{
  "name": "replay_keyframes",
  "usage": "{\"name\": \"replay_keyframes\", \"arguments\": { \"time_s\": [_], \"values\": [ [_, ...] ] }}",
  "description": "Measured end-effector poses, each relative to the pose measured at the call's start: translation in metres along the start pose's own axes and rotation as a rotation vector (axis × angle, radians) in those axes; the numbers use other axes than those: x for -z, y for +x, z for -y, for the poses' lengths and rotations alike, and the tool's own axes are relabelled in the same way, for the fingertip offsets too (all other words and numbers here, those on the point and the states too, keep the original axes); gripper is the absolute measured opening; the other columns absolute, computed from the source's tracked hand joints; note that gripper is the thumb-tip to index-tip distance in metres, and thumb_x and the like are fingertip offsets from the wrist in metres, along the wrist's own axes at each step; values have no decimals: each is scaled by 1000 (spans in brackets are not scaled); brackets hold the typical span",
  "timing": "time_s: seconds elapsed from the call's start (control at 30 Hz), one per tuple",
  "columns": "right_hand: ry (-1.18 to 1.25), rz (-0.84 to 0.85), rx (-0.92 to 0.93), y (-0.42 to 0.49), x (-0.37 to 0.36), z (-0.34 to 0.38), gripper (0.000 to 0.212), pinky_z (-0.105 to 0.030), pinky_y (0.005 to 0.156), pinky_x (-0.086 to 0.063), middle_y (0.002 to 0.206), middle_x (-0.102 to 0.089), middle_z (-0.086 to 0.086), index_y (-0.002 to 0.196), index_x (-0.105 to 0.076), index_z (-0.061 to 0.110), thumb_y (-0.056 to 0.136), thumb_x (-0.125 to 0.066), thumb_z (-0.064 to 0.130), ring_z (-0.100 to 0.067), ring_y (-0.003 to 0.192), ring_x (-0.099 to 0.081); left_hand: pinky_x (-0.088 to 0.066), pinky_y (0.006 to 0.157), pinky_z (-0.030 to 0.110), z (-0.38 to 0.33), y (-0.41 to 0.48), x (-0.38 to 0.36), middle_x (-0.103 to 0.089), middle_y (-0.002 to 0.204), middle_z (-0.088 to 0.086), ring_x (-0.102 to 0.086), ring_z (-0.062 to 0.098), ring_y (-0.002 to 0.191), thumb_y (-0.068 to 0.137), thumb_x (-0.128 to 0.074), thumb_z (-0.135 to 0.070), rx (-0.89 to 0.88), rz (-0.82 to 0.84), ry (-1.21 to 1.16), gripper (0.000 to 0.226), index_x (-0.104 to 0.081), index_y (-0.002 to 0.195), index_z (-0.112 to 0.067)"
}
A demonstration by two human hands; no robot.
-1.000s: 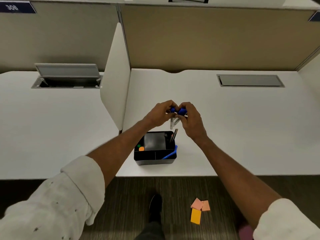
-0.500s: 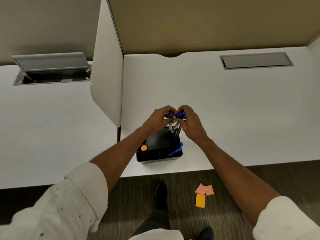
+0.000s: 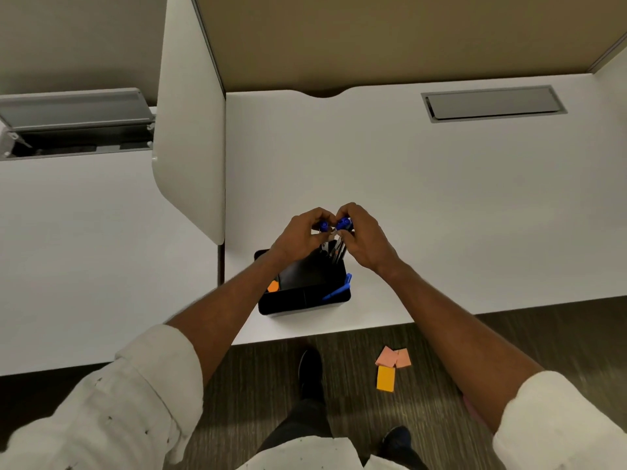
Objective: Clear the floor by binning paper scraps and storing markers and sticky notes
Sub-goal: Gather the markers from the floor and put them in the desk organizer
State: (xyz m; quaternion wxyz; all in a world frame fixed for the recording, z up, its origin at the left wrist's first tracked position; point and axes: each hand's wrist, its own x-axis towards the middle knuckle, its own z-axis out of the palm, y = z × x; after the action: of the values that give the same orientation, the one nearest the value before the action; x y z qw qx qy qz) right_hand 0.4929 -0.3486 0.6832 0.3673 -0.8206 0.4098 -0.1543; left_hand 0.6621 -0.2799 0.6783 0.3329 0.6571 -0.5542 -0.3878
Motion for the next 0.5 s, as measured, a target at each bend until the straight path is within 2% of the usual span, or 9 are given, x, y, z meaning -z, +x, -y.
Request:
{"name": "replay_keyframes", "arguments": {
  "time_s": [0.13,0.3,0.4,0.5],
  "values": [
    [8,50,-8,3,-2,3,22,-25,81,-49,107,-61,2,106,-55,16,90,-56,1,-15,92,-58,-54,101,34,3,-6,2,-71,112,5,-68,19,102,89,-72,-11,31,-5,-10,30,-65,118,-8],
    [35,85,-68,5,-7,9,13,-30,87,-55,107,-65,0,105,-59,13,94,-56,6,-18,97,-63,-51,99,27,8,-15,1,-72,117,5,-69,17,109,88,-73,-8,74,3,-19,33,-63,120,-8],
    [40,85,-89,3,-9,13,10,-28,87,-53,110,-66,-2,105,-61,11,96,-57,9,-20,102,-63,-49,93,21,11,-19,0,-71,120,3,-69,14,108,89,-72,-10,86,-2,-31,32,-63,120,-9],
    [53,98,-114,1,-10,14,10,-29,89,-53,112,-67,-3,107,-61,10,99,-55,10,-20,102,-64,-51,95,24,13,-23,0,-71,120,1,-68,11,105,91,-70,-13,98,1,-35,30,-64,120,-12]
  ]
}}
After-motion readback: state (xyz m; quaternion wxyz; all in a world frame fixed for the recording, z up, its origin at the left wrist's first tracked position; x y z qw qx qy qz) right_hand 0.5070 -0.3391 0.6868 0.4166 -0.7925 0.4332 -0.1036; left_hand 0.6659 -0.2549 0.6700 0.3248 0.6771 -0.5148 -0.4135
